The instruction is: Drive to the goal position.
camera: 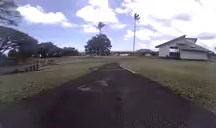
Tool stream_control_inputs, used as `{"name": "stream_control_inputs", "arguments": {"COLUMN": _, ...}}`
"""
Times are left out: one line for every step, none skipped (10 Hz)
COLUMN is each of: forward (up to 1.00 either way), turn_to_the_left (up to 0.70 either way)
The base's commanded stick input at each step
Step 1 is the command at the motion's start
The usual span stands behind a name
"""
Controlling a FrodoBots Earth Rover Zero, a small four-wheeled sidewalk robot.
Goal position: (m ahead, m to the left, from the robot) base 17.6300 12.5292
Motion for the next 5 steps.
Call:
{"name": "stream_control_inputs", "arguments": {"forward": 0.50, "turn_to_the_left": 0.00}}
{"name": "stream_control_inputs", "arguments": {"forward": 0.50, "turn_to_the_left": 0.00}}
{"name": "stream_control_inputs", "arguments": {"forward": 0.50, "turn_to_the_left": 0.00}}
{"name": "stream_control_inputs", "arguments": {"forward": 0.50, "turn_to_the_left": 0.00}}
{"name": "stream_control_inputs", "arguments": {"forward": 0.50, "turn_to_the_left": 0.00}}
